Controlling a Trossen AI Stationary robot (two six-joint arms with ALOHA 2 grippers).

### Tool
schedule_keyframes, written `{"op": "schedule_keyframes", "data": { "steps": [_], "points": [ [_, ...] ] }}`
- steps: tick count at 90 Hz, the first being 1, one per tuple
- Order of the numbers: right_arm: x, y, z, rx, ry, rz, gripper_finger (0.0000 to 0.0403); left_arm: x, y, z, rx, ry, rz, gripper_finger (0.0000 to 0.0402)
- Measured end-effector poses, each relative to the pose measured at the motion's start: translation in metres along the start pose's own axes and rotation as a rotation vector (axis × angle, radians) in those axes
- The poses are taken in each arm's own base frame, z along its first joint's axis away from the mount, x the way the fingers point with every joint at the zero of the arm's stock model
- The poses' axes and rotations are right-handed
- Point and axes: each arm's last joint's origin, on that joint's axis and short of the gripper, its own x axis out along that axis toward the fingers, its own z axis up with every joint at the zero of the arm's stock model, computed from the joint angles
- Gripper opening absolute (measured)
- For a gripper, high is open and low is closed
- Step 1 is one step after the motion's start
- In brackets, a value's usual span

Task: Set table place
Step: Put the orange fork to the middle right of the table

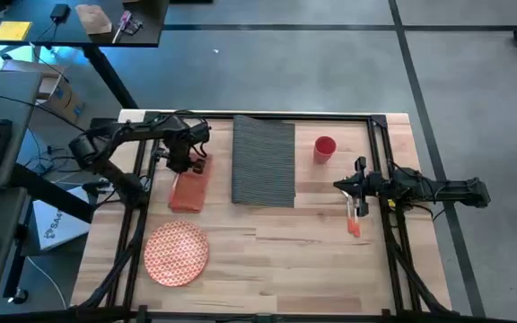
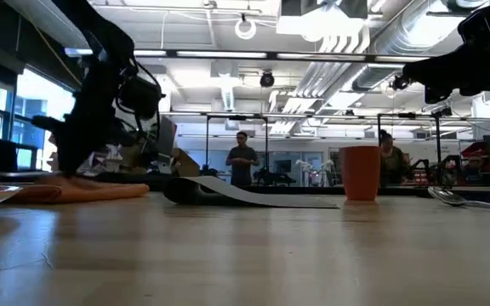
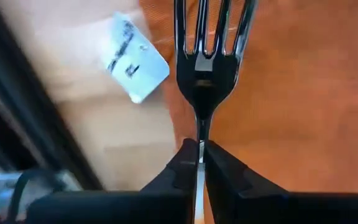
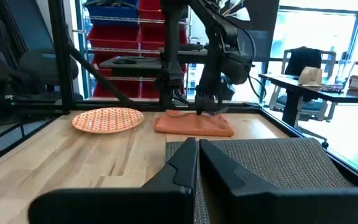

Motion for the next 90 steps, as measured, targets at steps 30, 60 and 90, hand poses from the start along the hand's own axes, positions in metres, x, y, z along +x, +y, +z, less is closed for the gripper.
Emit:
{"op": "schedule_keyframes", "data": {
  "steps": [30, 60, 90],
  "points": [
    [0.0, 0.0, 0.0, 0.0, 0.0, -0.004, 0.0, -0.074, -0.04, -0.051, 0.215, -0.236, -0.245, 0.0001],
    [-0.011, -0.014, 0.042, 0.801, -0.519, -0.217, 0.0, -0.101, -0.125, -0.097, 0.308, -0.471, -0.523, 0.0],
    [0.007, -0.012, 0.086, 0.843, -0.231, -0.143, 0.0004, -0.126, -0.202, -0.115, 0.481, -0.637, -0.581, 0.0]
  ]
}}
